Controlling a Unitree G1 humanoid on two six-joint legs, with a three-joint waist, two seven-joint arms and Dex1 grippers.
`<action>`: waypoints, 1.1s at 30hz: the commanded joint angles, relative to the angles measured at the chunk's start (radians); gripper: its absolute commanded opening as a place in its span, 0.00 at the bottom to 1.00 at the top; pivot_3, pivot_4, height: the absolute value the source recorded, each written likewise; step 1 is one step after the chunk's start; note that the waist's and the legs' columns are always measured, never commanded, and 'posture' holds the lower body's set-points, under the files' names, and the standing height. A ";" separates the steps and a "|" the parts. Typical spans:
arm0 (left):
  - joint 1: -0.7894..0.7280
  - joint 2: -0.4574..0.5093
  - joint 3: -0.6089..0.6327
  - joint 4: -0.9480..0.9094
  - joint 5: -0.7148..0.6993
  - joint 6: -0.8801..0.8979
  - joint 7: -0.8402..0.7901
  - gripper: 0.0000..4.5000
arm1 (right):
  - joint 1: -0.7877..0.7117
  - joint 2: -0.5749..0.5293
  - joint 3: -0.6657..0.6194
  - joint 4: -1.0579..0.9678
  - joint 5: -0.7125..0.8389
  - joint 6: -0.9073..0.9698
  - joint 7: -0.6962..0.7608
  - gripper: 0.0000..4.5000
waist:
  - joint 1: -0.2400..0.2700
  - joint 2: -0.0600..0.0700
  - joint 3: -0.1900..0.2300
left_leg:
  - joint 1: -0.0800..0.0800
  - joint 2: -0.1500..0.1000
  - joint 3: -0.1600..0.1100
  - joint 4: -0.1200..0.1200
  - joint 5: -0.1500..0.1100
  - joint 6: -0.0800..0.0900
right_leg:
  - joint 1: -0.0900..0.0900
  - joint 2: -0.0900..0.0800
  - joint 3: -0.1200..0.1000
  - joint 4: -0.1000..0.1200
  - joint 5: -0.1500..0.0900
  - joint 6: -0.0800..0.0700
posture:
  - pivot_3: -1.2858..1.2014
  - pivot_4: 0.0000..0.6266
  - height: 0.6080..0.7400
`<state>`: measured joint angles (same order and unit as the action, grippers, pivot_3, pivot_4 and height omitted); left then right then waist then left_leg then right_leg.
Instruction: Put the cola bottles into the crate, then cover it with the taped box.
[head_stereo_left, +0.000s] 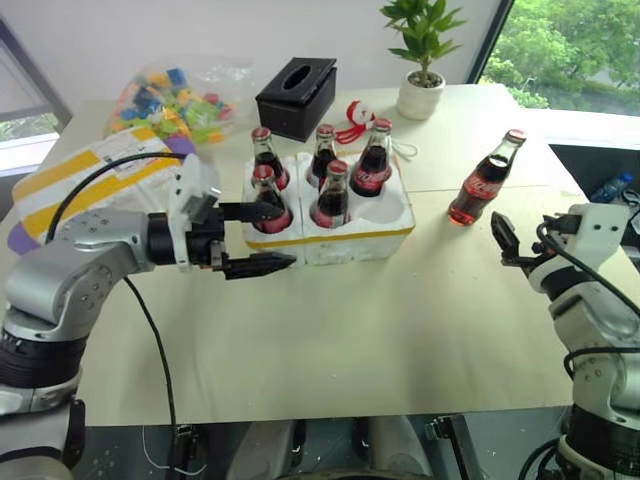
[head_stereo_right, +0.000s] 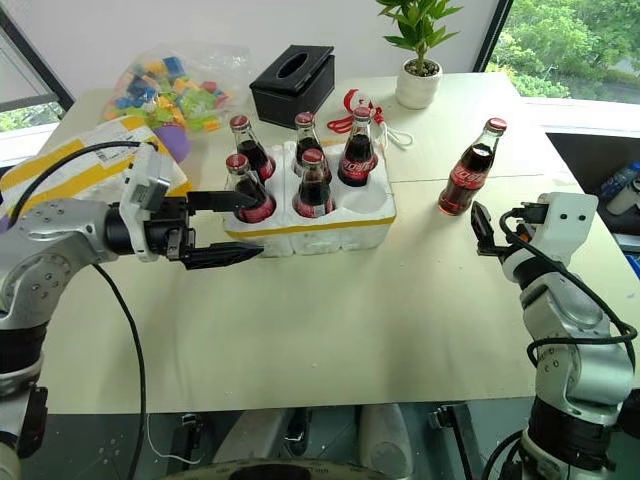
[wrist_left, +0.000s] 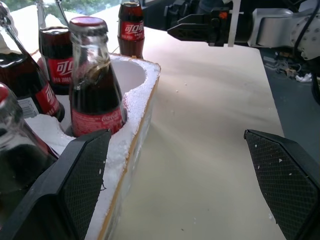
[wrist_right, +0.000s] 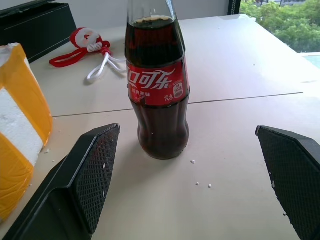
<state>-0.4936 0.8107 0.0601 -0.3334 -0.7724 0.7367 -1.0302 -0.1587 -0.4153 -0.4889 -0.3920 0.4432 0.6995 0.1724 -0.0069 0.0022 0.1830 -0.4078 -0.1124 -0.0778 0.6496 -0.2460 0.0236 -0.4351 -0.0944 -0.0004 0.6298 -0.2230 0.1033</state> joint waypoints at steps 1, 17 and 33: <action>-0.029 0.001 0.012 -0.018 0.004 -0.016 -0.005 1.00 | -0.068 -0.027 0.024 0.067 -0.020 -0.063 0.020 0.99 | -0.002 0.000 0.000 | 0.000 0.000 0.000 0.000 0.000 0.000 | 0.000 0.000 0.000 0.000 0.000 0.000 | 0.52 0.24 0.94; -0.014 0.018 0.038 -0.060 -0.015 0.010 0.032 1.00 | -0.367 -0.056 0.140 0.554 -0.107 -0.298 0.134 0.99 | -0.004 0.000 0.000 | 0.000 0.000 0.000 0.000 0.000 0.000 | 0.000 0.000 0.000 0.000 0.000 0.000 | 0.52 0.24 0.94; -0.029 0.019 0.037 -0.040 -0.003 0.007 0.032 1.00 | -0.482 -0.083 0.126 0.676 -0.104 -0.429 0.186 0.63 | -0.006 0.001 0.001 | 0.000 0.000 0.000 -0.001 0.003 -0.005 | -0.001 0.000 0.000 0.000 0.000 0.000 | 0.52 0.24 0.94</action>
<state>-0.5082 0.8191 0.0638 -0.3641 -0.7745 0.7562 -0.9986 -0.6098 -0.4566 -0.3222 0.4115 0.3022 0.2863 0.3595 -0.0125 0.0032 0.1837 -0.4084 -0.1126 -0.0779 0.6485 -0.2429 0.0184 -0.4365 -0.0940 -0.0002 0.6300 -0.2229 0.1033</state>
